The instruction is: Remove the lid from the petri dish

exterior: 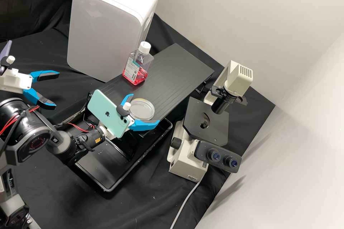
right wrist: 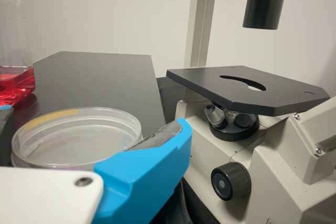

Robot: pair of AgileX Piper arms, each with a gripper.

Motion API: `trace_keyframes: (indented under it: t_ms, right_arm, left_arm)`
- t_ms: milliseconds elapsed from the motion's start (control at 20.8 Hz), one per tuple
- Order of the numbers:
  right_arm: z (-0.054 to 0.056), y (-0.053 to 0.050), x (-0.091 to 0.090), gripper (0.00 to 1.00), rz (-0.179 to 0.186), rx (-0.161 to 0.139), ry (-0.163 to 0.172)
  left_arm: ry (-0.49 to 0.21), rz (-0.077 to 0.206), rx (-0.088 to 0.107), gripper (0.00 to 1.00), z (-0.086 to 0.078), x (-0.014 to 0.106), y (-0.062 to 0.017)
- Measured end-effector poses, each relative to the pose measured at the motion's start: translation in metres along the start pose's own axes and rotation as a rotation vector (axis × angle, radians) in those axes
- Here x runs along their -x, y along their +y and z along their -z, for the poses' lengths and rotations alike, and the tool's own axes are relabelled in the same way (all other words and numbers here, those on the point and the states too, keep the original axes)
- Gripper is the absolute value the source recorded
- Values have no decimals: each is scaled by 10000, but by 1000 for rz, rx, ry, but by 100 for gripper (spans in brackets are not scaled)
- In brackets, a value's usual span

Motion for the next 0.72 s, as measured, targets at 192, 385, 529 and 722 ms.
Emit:
trace_keyframes:
  t_ms: [192, 385, 529, 722]
  right_arm:
    - [0, 0, 0, 0, 0, 0, 0]
    - [0, 0, 0, 0, 0, 0, 0]
    - [0, 0, 0, 0, 0, 0, 0]
    - [0, 0, 0, 0, 0, 0, 0]
  left_arm:
    - [5, -1, 2, 100, 2, 0, 1]
    - [11, -3, 5, 100, 7, 0, 2]
    - [15, -4, 7, 100, 11, 0, 3]
    - [16, -5, 7, 100, 12, 0, 4]
